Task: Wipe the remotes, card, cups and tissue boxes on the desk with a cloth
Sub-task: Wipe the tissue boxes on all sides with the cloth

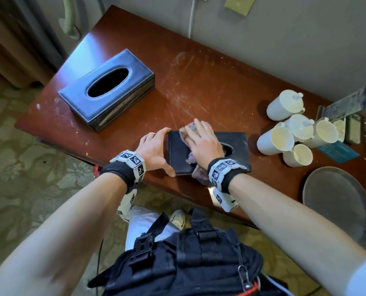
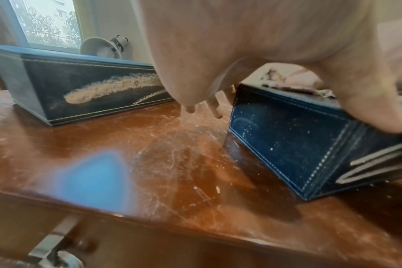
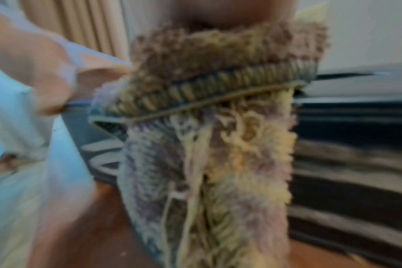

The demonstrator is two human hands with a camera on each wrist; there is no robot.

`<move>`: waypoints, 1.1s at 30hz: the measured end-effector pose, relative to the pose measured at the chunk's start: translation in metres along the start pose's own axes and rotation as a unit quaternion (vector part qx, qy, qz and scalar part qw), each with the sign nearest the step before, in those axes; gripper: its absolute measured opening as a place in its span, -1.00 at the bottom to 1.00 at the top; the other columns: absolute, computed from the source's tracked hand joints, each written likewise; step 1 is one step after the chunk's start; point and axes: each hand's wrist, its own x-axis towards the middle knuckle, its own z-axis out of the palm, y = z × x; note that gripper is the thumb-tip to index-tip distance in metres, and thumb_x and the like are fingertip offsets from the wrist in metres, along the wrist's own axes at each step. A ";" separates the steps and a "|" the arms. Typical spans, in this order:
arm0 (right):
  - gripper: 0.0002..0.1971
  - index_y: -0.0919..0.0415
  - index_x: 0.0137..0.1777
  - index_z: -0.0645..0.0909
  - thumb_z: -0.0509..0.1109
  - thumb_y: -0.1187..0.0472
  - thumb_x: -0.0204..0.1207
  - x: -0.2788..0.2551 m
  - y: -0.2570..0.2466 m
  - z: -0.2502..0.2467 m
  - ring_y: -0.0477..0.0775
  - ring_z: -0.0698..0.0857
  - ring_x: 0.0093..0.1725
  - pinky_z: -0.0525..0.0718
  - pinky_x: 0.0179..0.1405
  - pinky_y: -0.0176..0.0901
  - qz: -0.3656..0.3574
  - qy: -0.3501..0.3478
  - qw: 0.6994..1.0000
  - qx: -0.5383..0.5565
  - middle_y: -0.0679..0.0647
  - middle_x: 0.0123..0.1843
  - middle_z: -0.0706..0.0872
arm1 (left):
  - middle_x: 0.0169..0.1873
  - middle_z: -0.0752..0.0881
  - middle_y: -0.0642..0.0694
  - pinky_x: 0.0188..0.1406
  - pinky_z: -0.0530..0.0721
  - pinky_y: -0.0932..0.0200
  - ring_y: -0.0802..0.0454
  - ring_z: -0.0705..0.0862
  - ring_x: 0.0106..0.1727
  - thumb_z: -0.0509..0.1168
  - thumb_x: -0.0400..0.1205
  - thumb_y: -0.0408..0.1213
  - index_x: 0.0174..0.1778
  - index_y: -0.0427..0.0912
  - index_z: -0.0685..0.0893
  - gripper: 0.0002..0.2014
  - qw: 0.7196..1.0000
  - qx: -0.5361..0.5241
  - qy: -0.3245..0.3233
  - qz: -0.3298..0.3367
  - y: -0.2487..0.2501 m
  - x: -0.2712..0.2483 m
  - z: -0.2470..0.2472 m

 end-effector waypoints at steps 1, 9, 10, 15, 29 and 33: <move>-0.52 0.12 0.67 0.29 0.06 0.05 0.79 -0.004 0.015 -0.008 0.24 0.09 0.71 -0.09 0.70 0.02 0.026 -0.007 1.000 -0.003 0.22 0.73 0.13 | 0.57 0.28 -0.21 0.63 0.17 -0.28 -0.29 0.11 0.65 0.76 0.12 0.00 0.71 0.00 -0.01 0.36 1.000 0.000 -0.002 -0.002 0.001 0.000 -0.001; -0.60 0.27 0.42 0.60 0.26 0.06 0.68 -0.019 0.048 -0.030 0.45 0.26 0.59 0.14 0.61 0.32 0.079 -0.022 0.996 -0.023 0.30 0.60 0.40 | 0.64 0.25 -0.17 0.69 -0.07 -0.15 -0.19 0.12 0.67 0.72 0.15 0.10 0.72 -0.11 -0.04 0.38 0.997 0.069 -0.004 0.019 0.008 0.001 -0.004; -0.57 0.29 0.31 0.66 0.31 -0.01 0.61 -0.017 0.032 -0.025 0.50 0.32 0.55 0.21 0.55 0.42 0.026 -0.036 0.999 -0.022 0.31 0.54 0.48 | 0.63 0.26 -0.16 0.69 -0.08 -0.14 -0.18 0.14 0.66 0.72 0.13 0.13 0.72 -0.11 -0.04 0.39 0.997 0.078 -0.005 0.021 0.007 0.003 -0.004; -0.37 0.13 0.64 0.35 -0.24 -0.06 0.70 -0.013 0.014 -0.005 0.27 0.07 0.71 0.02 0.68 0.21 -0.007 -0.062 0.998 -0.024 0.17 0.72 0.20 | 0.63 0.28 -0.14 0.68 -0.06 -0.14 -0.17 0.18 0.65 0.72 0.14 0.12 0.71 -0.12 -0.03 0.37 0.996 0.085 0.000 0.024 0.007 0.005 -0.001; -0.56 0.24 0.64 0.32 0.13 0.23 0.78 -0.101 0.098 -0.029 -0.07 -0.01 0.71 -0.37 0.44 -0.61 0.113 -0.026 0.985 0.130 0.10 0.73 0.12 | 0.62 0.30 -0.10 0.71 -0.09 -0.18 -0.12 0.23 0.63 0.71 0.07 0.21 0.71 -0.12 -0.02 0.42 0.991 0.132 -0.009 0.031 0.005 0.017 -0.001; -0.53 0.20 0.67 0.27 0.09 0.16 0.79 -0.076 0.101 -0.026 0.06 0.02 0.73 -0.12 0.58 -0.35 0.153 -0.016 0.976 0.156 0.11 0.75 0.10 | 0.64 0.27 -0.11 0.70 -0.09 -0.15 -0.13 0.21 0.65 0.72 0.11 0.15 0.72 -0.14 -0.05 0.41 0.992 0.122 -0.013 0.029 0.006 0.013 0.000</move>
